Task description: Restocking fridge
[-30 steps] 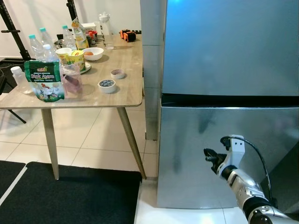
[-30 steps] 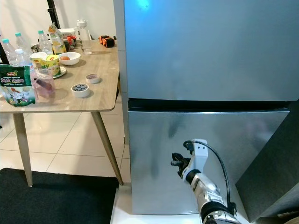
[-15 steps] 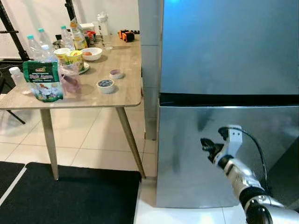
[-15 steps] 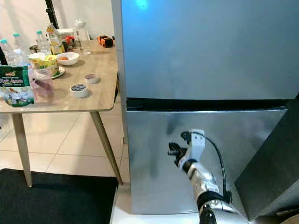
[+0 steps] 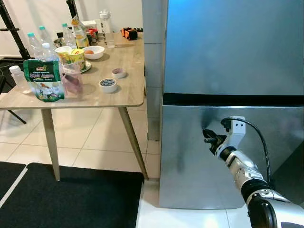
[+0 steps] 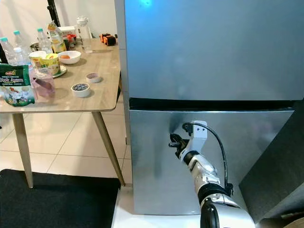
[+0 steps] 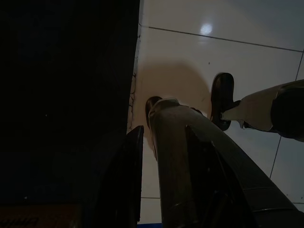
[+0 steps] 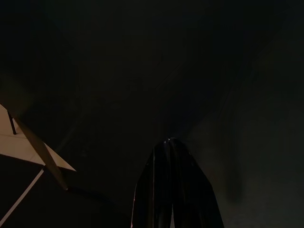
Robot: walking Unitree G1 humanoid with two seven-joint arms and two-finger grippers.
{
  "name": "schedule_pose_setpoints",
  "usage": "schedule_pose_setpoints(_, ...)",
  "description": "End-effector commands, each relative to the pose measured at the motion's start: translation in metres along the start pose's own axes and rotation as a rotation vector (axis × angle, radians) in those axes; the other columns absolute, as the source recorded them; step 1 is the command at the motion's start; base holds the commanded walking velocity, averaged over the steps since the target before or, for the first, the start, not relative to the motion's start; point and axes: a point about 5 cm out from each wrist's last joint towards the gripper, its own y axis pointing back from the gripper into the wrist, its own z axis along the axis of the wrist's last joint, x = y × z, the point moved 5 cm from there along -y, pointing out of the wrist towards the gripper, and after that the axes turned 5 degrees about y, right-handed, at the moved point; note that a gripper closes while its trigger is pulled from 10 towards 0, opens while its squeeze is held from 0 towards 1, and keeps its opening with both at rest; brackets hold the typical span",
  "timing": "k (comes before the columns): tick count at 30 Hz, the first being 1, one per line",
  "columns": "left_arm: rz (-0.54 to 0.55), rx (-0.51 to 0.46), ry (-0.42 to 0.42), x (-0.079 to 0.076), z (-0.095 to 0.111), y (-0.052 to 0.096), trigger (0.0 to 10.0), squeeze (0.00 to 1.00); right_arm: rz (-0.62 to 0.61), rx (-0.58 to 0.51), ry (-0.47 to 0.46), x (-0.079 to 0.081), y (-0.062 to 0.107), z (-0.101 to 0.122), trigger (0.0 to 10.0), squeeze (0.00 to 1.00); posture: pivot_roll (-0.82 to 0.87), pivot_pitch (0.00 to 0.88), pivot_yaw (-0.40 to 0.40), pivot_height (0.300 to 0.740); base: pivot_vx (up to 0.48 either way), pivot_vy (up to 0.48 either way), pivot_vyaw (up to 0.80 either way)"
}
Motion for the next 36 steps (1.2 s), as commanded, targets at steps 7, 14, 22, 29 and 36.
schedule_pose_setpoints(7, 0.003, 0.041, 0.007, 0.002, -0.015, 0.003, 10.0, 0.0, -0.02, -0.012, -0.029, -0.003, 0.001, 0.0, 10.0, 0.0, -0.04, 0.063, -0.013, 0.74, 0.0, 0.0, 0.0)
schedule_pose_setpoints(14, 0.005, 0.039, 0.011, 0.002, -0.015, 0.003, 10.0, 0.0, 0.016, 0.16, 0.048, 0.006, 0.011, -0.043, 10.0, 0.0, -0.04, 0.055, -0.021, 0.74, 0.0, 0.0, 0.0)
schedule_pose_setpoints(22, -0.003, 0.044, 0.006, 0.0, -0.016, 0.003, 10.0, 0.0, -0.027, 0.475, 0.137, -0.006, 0.075, -0.139, 10.0, 0.0, -0.05, 0.063, -0.014, 0.74, 0.0, 0.0, 0.0)
schedule_pose_setpoints(29, 0.001, 0.029, 0.008, -0.003, -0.01, 0.001, 10.0, 0.0, -0.151, 0.697, 0.152, -0.035, 0.14, -0.189, 10.0, 0.0, -0.06, 0.059, -0.018, 0.74, 0.0, 0.0, 0.0)
schedule_pose_setpoints(36, -0.012, 0.039, -0.018, -0.003, -0.009, 0.0, 10.0, 0.0, -0.269, 0.856, 0.14, -0.053, 0.206, -0.223, 10.0, 0.0, -0.06, 0.07, 0.004, 0.74, 0.0, 0.0, 0.0)
